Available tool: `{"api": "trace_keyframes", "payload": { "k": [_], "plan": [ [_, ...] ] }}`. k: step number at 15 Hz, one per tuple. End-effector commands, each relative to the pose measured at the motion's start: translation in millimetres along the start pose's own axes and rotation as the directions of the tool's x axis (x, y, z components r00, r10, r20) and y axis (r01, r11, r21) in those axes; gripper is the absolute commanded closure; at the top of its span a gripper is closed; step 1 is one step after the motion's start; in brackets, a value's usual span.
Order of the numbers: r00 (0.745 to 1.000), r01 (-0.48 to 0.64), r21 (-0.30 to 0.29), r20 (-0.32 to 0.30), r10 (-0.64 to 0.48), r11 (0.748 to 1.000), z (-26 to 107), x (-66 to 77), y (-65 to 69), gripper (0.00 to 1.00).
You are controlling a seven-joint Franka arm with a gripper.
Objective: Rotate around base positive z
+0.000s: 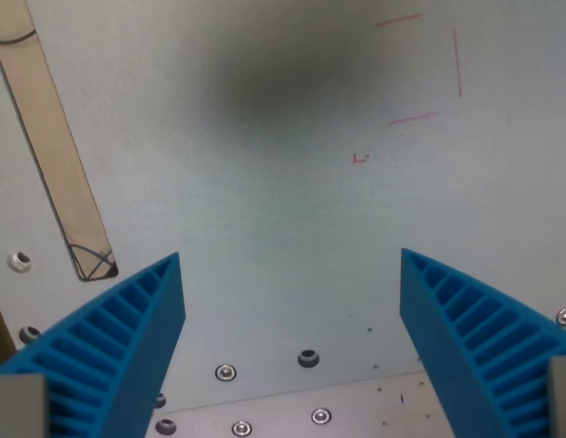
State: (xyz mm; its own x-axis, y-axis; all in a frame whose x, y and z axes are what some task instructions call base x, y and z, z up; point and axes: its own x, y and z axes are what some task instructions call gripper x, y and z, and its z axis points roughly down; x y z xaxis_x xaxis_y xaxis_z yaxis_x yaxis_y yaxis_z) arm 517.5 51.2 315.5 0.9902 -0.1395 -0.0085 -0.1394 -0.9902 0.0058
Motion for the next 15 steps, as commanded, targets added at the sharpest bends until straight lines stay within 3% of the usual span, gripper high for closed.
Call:
{"api": "trace_keyframes", "payload": {
  "k": [1,15],
  "plan": [
    [0.989,0.149,-0.002,-0.004,-0.149,0.989,-1.5,0.1,0.7,0.0],
    [0.944,0.33,-0.005,-0.005,-0.33,0.944,-1.5,0.1,0.7,0.0]
  ]
}}
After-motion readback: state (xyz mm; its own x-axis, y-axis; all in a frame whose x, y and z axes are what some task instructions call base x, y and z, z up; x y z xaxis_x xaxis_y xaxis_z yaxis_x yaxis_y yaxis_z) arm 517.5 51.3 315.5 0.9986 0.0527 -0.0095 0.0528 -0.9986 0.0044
